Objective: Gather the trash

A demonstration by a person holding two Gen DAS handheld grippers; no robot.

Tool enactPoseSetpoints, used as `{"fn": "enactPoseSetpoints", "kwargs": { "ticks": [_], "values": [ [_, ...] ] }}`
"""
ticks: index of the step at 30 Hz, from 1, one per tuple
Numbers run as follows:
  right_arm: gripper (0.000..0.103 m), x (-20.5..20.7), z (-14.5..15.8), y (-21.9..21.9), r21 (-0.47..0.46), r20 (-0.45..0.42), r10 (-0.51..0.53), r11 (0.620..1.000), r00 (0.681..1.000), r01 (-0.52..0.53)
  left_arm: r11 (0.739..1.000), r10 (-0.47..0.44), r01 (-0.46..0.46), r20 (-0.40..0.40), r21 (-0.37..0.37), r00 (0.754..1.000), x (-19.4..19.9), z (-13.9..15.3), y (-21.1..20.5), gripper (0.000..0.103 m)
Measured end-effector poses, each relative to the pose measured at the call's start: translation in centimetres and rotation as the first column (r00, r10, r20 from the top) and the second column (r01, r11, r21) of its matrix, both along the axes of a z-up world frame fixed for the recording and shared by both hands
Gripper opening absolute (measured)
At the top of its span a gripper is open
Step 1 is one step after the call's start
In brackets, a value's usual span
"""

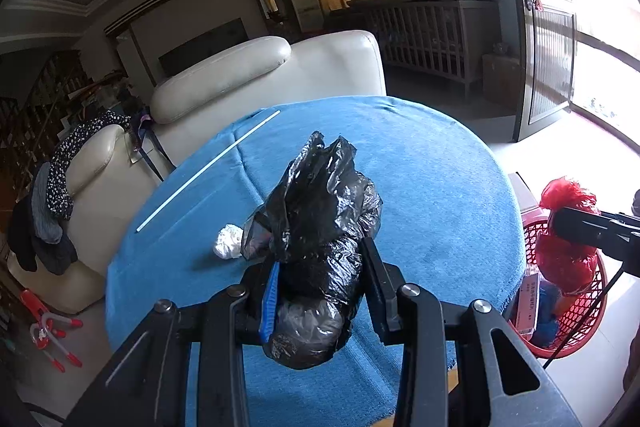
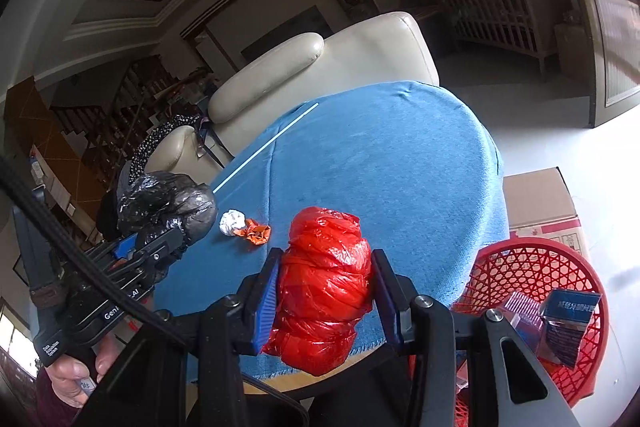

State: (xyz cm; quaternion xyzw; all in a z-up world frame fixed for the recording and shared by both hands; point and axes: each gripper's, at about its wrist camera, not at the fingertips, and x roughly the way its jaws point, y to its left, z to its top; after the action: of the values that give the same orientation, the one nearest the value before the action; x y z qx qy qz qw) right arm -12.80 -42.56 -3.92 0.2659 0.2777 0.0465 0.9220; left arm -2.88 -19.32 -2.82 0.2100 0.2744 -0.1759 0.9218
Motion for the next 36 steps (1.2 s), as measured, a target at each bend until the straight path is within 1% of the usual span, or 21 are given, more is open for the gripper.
{"fn": "enactPoseSetpoints", "kwargs": {
  "ticks": [12,36],
  "values": [
    [0.046,-0.9,0.0,-0.5,0.012,-0.004,-0.024,1.0,1.0,0.024,0.999,-0.031,0.031,-0.008,0.007,0.999,0.0,-0.3,-0.3,0.039],
    [0.046,-3.0,0.2,-1.4,0.042,-0.013,-0.077,0.996,0.997,0.077,0.994,-0.097,0.097,-0.001,0.047,0.995,-1.3,-1.1,-2.7,0.039]
  ]
}}
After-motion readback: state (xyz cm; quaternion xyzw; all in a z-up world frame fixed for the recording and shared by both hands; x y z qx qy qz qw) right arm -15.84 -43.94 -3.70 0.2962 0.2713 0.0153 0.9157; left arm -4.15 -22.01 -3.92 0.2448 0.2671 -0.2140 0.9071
